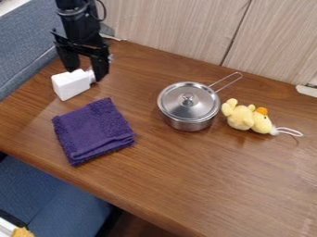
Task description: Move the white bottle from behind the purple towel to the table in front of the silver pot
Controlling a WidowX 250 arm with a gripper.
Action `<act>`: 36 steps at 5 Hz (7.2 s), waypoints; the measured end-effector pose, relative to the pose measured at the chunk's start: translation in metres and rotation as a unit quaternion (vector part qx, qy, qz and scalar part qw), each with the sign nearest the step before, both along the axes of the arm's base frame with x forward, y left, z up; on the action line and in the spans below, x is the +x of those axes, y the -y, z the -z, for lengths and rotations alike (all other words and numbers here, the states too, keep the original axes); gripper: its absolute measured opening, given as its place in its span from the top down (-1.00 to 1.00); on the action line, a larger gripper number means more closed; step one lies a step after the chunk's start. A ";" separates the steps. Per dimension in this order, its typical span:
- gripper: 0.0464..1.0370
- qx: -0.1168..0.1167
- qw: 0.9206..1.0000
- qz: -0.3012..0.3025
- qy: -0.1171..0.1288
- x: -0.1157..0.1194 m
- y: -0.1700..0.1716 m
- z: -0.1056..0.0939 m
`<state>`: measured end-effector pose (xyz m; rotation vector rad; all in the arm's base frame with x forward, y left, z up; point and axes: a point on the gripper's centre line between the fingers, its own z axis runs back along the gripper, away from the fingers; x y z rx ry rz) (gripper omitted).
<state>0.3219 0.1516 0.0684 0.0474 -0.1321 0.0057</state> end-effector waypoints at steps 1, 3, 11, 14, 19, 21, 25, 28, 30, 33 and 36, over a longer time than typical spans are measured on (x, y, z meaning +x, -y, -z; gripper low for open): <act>-0.92 0.034 0.999 -0.012 0.009 0.009 -0.026 -0.003; -0.92 0.037 0.999 -0.024 -0.023 0.029 -0.048 0.021; -0.28 -0.005 0.991 0.070 -0.116 0.017 -0.045 0.061; -0.23 -0.023 0.994 0.042 -0.098 0.021 -0.041 0.062; -0.23 -0.062 0.975 0.212 -0.005 0.001 0.107 -0.020; -0.23 -0.068 0.944 0.322 -0.024 -0.036 0.177 0.001; -0.23 -0.043 0.920 0.383 -0.066 -0.054 0.213 0.062; -0.89 -0.032 0.925 0.372 -0.066 -0.052 0.209 0.071; -0.93 -0.013 0.932 0.357 -0.058 -0.053 0.206 0.069; -0.93 -0.018 0.939 0.344 0.002 -0.053 0.209 0.013; -0.93 -0.022 0.940 0.339 0.027 -0.051 0.200 -0.008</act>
